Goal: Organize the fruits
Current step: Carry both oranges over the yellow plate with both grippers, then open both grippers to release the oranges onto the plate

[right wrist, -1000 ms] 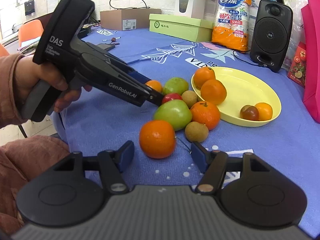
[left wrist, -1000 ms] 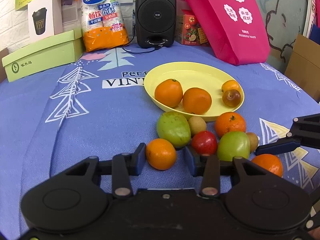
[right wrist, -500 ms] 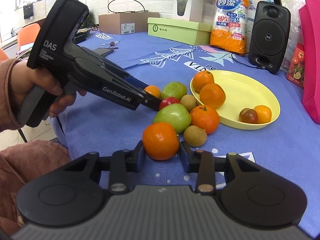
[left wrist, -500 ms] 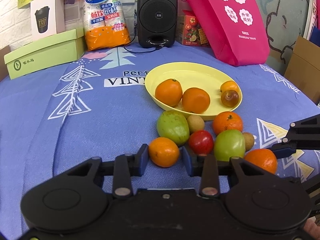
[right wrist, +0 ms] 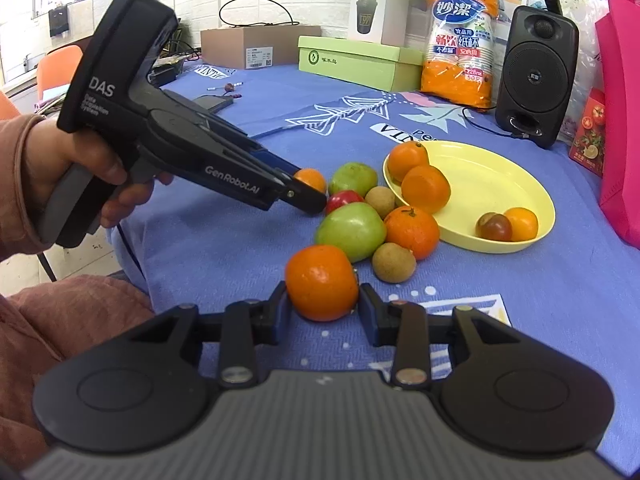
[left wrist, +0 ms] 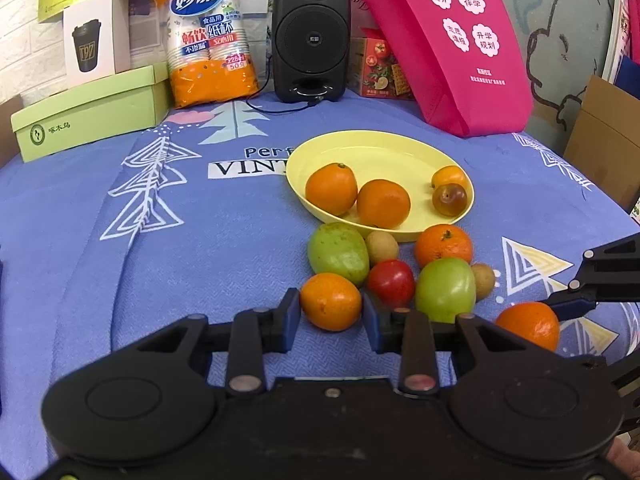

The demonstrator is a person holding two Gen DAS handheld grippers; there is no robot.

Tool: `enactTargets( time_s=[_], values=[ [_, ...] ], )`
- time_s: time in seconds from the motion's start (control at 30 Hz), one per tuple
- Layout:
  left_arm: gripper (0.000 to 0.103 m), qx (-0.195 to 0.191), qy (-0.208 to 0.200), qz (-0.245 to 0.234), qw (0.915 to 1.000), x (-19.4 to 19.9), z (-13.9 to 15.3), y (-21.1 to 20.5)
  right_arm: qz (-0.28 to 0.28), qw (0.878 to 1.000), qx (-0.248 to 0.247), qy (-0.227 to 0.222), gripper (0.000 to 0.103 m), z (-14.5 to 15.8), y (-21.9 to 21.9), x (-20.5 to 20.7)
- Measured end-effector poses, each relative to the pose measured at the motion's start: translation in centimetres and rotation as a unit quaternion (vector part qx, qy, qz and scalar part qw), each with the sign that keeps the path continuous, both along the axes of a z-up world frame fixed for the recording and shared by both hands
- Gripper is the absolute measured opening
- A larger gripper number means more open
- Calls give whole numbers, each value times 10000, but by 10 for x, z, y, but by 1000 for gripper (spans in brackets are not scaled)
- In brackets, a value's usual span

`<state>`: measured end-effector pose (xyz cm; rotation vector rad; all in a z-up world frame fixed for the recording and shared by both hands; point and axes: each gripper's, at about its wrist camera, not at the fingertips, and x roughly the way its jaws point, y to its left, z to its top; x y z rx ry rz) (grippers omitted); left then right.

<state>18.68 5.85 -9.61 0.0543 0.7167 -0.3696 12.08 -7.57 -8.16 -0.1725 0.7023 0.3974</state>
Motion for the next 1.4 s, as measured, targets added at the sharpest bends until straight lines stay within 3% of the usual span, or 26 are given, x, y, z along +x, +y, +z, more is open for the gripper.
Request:
enactTargets(
  time_s=[0.43,0.73,1.03,1.17,1.27,1.4],
  values=[
    [33,-121,-259,-135,9995,9,30,-2,-349,9988,-13,-328,36,22,-25,4],
    [33,-24,-431,-297,9986,69,41,-30,-797,9951,-7,-587,36,34,-55,53],
    [33,35,-281,-284,9992,139,32,-53,-736,9964,-77,-414,36,23,-56,97],
    [50,104,-215,-178,9996,155,26,-59,-729,9967,-213,-288,36,17,-53,105],
    [58,91,-256,-168,9995,153,26,-56,-719,9967,-191,-322,43,17,-54,101],
    [58,12,-296,-97,9995,141,28,-46,-717,9965,-189,-385,43,20,-55,95]
  ],
)
